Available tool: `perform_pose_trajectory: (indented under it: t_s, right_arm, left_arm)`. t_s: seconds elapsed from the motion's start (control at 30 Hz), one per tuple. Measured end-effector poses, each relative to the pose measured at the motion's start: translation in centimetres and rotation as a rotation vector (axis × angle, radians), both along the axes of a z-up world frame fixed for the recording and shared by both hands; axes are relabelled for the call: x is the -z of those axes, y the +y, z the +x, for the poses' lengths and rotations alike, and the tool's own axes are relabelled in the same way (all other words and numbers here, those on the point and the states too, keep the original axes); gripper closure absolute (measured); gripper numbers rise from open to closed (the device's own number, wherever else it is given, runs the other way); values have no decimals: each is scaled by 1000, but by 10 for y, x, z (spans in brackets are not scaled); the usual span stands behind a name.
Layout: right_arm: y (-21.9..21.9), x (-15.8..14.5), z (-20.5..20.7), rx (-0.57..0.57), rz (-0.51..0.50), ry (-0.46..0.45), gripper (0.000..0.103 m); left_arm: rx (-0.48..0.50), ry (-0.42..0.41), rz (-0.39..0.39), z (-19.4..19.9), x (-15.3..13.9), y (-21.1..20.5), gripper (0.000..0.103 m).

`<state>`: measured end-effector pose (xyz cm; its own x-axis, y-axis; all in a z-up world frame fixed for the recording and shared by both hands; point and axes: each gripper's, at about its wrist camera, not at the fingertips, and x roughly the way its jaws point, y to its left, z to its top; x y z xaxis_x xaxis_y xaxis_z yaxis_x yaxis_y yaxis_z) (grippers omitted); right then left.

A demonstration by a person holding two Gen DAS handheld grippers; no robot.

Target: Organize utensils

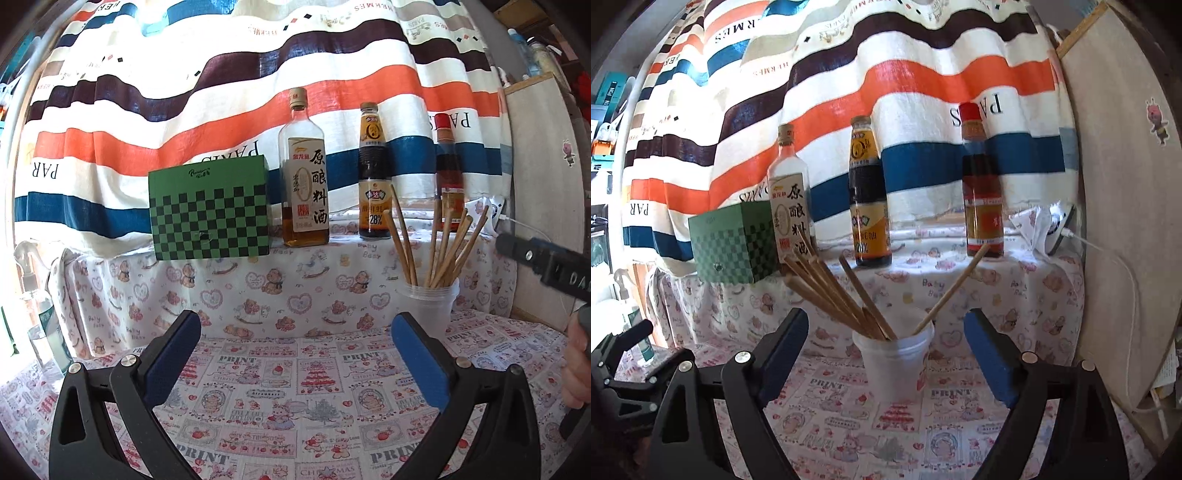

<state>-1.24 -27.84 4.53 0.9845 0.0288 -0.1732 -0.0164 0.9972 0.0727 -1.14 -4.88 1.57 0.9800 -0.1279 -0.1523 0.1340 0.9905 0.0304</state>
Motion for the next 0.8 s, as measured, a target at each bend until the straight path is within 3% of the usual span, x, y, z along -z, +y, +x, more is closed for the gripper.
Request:
perform_pose_trajectory:
  t_s: [0.1,0.23,0.33,0.4,0.8]
  right_arm:
    - [-3,12,11,2,32,65,15]
    - [0,18,12,42,-36,63,13]
    - [4,21,11,80,-64,56,2]
    - [5,23,12,79,-67,65,1]
    - [12,32,18,77,-110,103,0]
  left_arm:
    - [1,17,6,4,0,-2,0]
    - [-11,62,0,13,4,-1,0]
    - [-26,127,1,25,9,0,0]
    - [-38,165,-14,32,12,3,0]
    - [-46,145,-20,28,10,4,0]
